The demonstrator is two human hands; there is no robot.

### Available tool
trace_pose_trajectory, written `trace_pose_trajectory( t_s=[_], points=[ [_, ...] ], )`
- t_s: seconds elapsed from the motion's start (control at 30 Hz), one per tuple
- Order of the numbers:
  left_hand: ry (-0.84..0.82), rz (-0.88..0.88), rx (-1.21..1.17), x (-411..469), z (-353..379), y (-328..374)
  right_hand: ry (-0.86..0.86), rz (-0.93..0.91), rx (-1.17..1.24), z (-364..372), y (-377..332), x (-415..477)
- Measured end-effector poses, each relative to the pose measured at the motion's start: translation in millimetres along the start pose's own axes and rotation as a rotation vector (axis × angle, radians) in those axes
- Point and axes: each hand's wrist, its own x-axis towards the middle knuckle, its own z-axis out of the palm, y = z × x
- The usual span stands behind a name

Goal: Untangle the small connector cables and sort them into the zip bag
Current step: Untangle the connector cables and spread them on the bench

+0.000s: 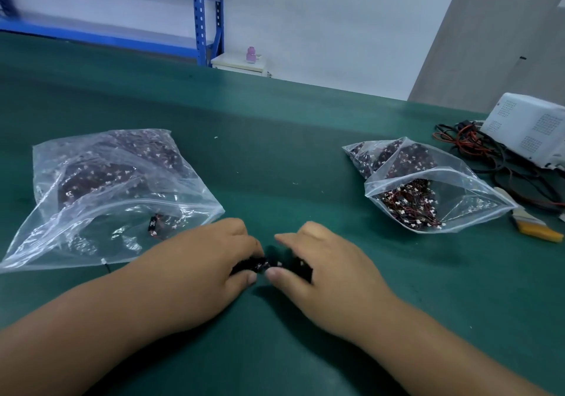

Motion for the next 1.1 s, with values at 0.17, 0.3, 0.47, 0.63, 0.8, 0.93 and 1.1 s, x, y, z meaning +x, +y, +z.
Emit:
trace_pose_trajectory(
  t_s=[0.17,0.3,0.47,0.63,0.8,0.93,1.1],
  points=[
    [0.046,0.021,0.009,2.1,5.0,1.7,-0.027,-0.073,-0.041,6.4,-5.0,9.0],
    [0.073,0.028,-0.016,1.9,6.6,5.1,-0.012,-0.097,0.059,3.5,0.5,5.3],
    [0.098,0.019,-0.010,2.9,11.6,10.1,-0.006,-0.132,0.090,4.5,3.8,3.9],
    [0.080,-0.012,0.001,3.4,11.6,8.5,0.019,-0.135,0.098,6.4,4.0,2.5],
    [0.084,-0.017,0.036,3.5,12.1,9.2,0.048,-0.125,0.142,4.4,2.3,0.2],
    [0.083,-0.002,0.057,3.0,11.6,10.1,0.047,-0.130,0.153,1.0,-0.4,-1.3],
    [0.071,0.007,0.048,4.5,12.2,8.4,0.020,-0.120,0.103,0.9,-1.7,-1.7]
  ],
)
